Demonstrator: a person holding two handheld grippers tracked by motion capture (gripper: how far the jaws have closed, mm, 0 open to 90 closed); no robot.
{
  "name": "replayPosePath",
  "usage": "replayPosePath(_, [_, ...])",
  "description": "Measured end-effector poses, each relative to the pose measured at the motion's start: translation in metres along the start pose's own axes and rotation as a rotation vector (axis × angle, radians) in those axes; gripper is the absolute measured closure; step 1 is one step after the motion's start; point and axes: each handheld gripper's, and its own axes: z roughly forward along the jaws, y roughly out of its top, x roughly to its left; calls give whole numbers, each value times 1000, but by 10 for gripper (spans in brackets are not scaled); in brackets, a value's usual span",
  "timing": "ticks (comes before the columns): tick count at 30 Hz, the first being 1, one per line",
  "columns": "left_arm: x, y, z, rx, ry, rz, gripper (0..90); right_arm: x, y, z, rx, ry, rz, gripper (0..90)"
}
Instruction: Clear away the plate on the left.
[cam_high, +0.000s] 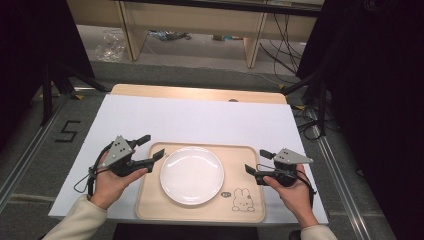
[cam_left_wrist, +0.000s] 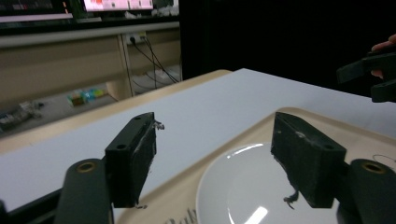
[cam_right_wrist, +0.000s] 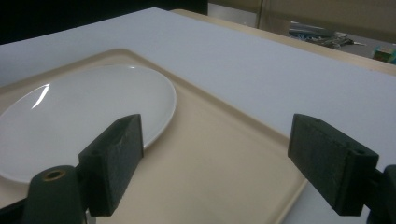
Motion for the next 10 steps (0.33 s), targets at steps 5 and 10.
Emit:
replayPosePath(5, [1, -4, -6, 4, -10, -10, 256, 0, 0, 0, 6, 2, -5, 191])
replayPosePath(10, [1, -2, -7, -2, -7, -21, 241, -1, 0, 0, 15, -7, -6, 191])
